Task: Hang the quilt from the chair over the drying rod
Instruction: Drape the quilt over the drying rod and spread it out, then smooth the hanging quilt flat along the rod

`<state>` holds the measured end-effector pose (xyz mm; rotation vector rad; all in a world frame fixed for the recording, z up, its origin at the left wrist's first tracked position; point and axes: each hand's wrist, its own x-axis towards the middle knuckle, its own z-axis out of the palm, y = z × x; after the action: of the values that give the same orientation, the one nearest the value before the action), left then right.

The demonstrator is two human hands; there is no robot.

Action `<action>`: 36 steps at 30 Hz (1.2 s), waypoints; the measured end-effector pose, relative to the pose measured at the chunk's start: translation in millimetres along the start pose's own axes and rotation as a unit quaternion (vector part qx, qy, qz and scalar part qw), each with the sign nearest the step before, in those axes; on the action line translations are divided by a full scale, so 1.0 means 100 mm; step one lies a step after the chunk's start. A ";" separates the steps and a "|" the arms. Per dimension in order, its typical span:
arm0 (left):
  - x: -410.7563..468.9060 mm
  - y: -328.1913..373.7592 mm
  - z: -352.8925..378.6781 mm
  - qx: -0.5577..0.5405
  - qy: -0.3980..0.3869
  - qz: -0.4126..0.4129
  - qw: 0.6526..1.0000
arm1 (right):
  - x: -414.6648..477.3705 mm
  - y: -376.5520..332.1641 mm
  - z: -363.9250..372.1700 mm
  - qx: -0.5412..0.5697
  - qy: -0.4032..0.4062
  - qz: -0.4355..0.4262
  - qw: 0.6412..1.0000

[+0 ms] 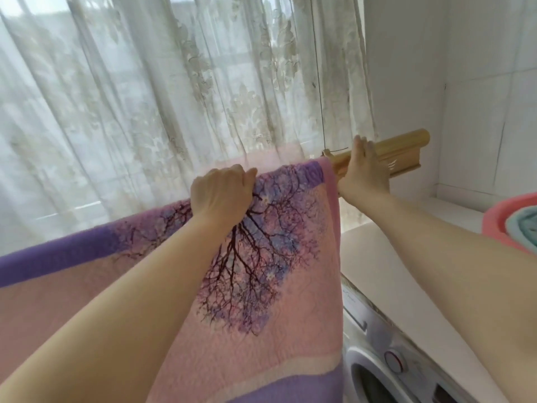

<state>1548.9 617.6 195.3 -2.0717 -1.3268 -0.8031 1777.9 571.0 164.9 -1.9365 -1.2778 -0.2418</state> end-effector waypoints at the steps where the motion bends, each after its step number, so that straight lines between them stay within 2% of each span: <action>1: -0.03 -0.11 -0.01 0.020 -0.014 -0.008 1.000 | -0.06 -0.10 0.05 -0.004 0.027 -0.013 1.000; 4: -0.14 -0.41 0.01 0.034 -0.059 -0.037 0.997 | -0.29 -0.48 0.26 -0.032 0.039 -0.159 0.986; 7: -0.26 -0.70 0.01 0.053 -0.056 -0.043 0.996 | -0.49 -0.92 0.46 -0.027 -0.048 -0.284 0.957; 11: -0.46 -1.11 -0.08 0.078 -0.043 -0.070 0.994 | -0.62 -1.34 0.65 -0.021 -0.065 -0.321 0.945; 16: -0.92 -1.77 -0.35 0.098 -0.012 -0.150 0.984 | -0.87 -1.97 0.86 -0.012 -0.075 -0.384 0.920; 20: -1.36 -2.39 -0.55 0.092 -0.037 -0.230 0.968 | -1.26 -2.56 1.04 0.012 -0.071 -0.421 0.904; 23: -1.73 -2.88 -0.79 0.094 -0.084 -0.254 0.959 | -1.61 -3.09 1.17 0.019 -0.082 -0.449 0.889; 26: -2.14 -3.39 -1.11 0.120 -0.130 -0.328 0.928 | -1.98 -3.67 1.29 0.016 -0.098 -0.476 0.874; 32: -3.26 -4.48 -1.78 0.159 -0.178 -0.494 0.836 | -2.85 -4.83 1.51 0.004 -0.127 -0.531 0.838; 36: -4.07 -5.17 -2.31 0.147 -0.194 -0.563 0.790 | -3.56 -5.61 1.65 0.026 -0.190 -0.562 0.805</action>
<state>891.5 397.9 118.5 -1.0516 -2.7746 -0.5061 1094.7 541.7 144.5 -0.9535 -2.5641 -0.3938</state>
